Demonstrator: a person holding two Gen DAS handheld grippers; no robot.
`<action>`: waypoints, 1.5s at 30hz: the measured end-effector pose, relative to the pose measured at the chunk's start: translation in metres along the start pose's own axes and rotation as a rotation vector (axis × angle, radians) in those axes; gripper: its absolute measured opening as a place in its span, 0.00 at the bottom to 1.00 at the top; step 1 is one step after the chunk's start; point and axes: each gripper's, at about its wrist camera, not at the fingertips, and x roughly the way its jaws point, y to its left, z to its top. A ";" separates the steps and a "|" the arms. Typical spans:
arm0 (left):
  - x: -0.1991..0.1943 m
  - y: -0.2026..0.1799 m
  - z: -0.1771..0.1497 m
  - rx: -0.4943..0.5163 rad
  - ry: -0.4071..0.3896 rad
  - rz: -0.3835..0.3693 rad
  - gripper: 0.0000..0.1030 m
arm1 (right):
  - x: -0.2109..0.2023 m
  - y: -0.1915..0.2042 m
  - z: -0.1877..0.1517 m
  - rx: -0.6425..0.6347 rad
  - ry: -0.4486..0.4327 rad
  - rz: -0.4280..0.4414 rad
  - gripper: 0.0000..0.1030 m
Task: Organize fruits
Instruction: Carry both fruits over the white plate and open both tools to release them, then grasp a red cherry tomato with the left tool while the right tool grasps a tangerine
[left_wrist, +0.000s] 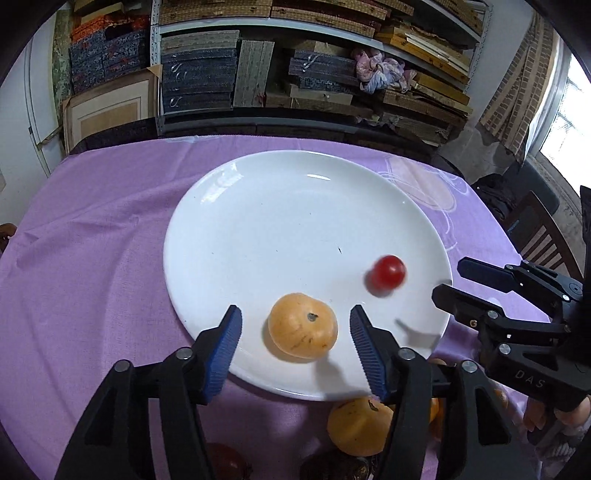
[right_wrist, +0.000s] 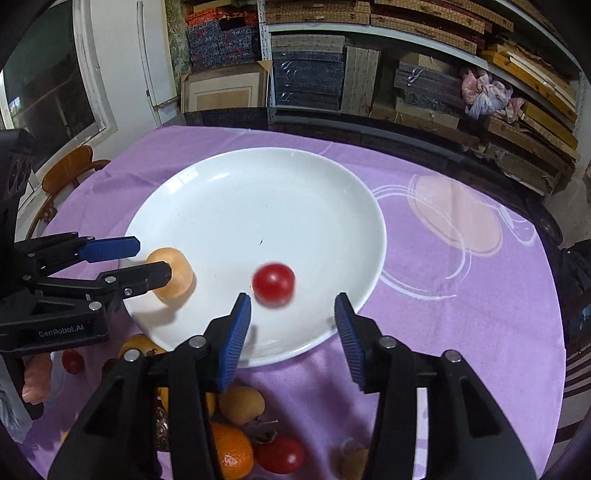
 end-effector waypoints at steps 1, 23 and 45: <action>-0.006 0.002 0.000 -0.006 -0.008 -0.002 0.62 | -0.007 -0.002 -0.002 0.005 -0.010 0.001 0.46; -0.100 0.030 -0.162 0.136 -0.108 0.112 0.72 | -0.151 -0.043 -0.181 0.240 -0.336 -0.027 0.92; -0.058 0.028 -0.144 0.068 -0.042 0.016 0.45 | -0.145 -0.029 -0.177 0.198 -0.334 -0.041 0.96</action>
